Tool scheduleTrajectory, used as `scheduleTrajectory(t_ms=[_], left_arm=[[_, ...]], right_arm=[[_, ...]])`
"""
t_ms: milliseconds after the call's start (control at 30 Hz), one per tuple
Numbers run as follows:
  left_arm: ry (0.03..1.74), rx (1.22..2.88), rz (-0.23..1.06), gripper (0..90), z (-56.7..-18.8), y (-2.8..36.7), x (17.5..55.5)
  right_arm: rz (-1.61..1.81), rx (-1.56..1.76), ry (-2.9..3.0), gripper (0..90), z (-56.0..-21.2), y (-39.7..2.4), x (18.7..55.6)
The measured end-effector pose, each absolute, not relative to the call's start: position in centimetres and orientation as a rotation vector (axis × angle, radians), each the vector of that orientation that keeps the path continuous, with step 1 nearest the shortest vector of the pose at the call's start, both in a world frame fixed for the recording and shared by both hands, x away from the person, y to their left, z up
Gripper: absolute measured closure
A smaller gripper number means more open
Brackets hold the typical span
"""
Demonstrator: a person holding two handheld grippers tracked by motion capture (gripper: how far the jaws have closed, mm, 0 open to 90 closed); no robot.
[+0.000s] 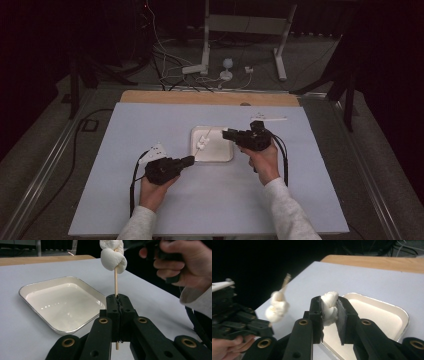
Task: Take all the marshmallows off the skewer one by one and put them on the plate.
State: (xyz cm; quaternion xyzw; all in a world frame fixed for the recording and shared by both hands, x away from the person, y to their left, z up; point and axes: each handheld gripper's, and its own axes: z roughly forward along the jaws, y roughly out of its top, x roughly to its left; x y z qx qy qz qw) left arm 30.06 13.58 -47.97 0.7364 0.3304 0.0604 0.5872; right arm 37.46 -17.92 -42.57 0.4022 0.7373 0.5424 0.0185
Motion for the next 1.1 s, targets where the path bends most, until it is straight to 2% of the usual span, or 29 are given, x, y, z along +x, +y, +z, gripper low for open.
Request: scheduleTrajectory(t_ms=[600, 633, 667, 700, 733, 833, 867, 900, 1100], left_arm=[[0.793, 1.693, 0.135, 90.0, -48.1, 14.1, 30.2], [0.793, 1.693, 0.135, 90.0, -48.1, 14.1, 30.2], [0.793, 1.692, 0.134, 90.0, -48.1, 14.1, 30.2], [0.795, 1.691, 0.133, 90.0, -48.1, 14.1, 30.2], [0.795, 1.691, 0.133, 90.0, -48.1, 14.1, 30.3], [0.799, 1.688, 0.134, 90.0, -48.1, 14.1, 30.3], [0.799, 1.688, 0.134, 90.0, -48.1, 14.1, 30.3], [0.800, 1.688, 0.136, 90.0, -48.1, 14.2, 30.3], [0.803, 1.688, 0.137, 90.0, -48.1, 14.2, 30.3]], right_arm=[[1.405, 1.397, 2.376, 75.1, -47.6, -15.2, 39.9], [1.397, 1.406, 2.384, 73.1, -47.9, -15.0, 40.0], [1.387, 1.416, 2.386, 67.3, -48.1, -14.8, 40.1], [1.387, 1.416, 2.386, 67.3, -48.1, -14.8, 40.1], [1.389, 1.450, 2.379, 52.0, -48.4, -14.6, 40.3], [1.380, 1.480, 2.401, 40.5, -48.6, -14.5, 40.4], [1.380, 1.480, 2.401, 40.5, -48.6, -14.5, 40.4], [1.400, 1.482, 2.392, 31.5, -48.4, -14.7, 40.2], [1.528, 1.418, 2.398, 26.5, -46.7, -15.2, 39.3]])
